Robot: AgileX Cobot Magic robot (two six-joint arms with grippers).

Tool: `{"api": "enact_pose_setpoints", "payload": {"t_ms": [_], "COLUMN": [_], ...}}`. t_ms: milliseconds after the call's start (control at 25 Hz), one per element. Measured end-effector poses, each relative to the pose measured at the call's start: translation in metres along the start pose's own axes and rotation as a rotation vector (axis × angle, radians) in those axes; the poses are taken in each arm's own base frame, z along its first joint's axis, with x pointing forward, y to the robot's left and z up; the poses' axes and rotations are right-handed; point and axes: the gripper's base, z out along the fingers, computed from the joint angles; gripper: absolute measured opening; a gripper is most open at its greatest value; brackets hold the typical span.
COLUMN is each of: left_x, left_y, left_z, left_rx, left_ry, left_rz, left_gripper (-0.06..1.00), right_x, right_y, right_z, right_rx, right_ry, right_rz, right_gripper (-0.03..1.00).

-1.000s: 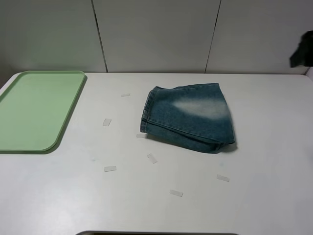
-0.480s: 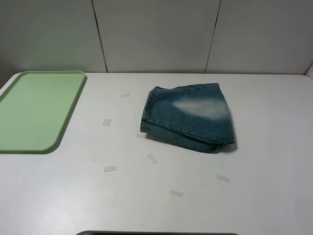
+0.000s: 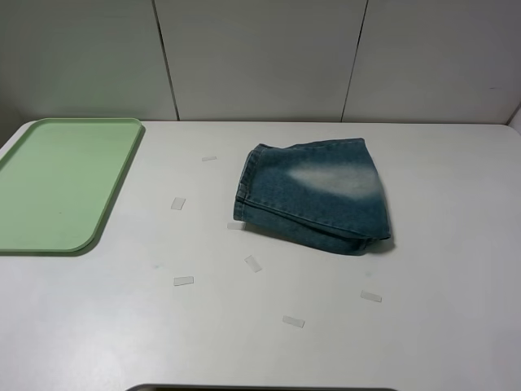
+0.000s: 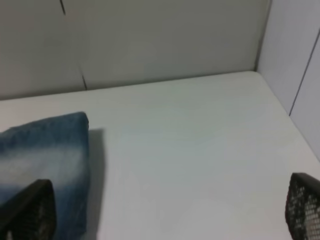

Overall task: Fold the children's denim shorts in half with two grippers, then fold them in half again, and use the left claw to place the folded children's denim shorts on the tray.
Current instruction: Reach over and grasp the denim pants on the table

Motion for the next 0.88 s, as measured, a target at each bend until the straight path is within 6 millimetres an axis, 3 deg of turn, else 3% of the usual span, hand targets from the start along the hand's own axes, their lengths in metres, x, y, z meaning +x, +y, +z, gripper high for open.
{"api": "enact_pose_setpoints", "payload": {"t_ms": [320, 880], "left_x": [0.000, 0.000], "left_y": [0.000, 0.000], "left_z": [0.000, 0.000], "left_rx": [0.000, -0.001], "left_ry": [0.000, 0.000], "left_rz": [0.000, 0.001], "left_gripper": [0.90, 0.90], "right_x": [0.032, 0.047], "right_y": [0.000, -0.006], "right_z": [-0.014, -0.010], "right_rx": [-0.007, -0.198], "right_ry": [0.023, 0.098], "right_rz": [0.000, -0.102], "right_gripper": [0.69, 0.69]}}
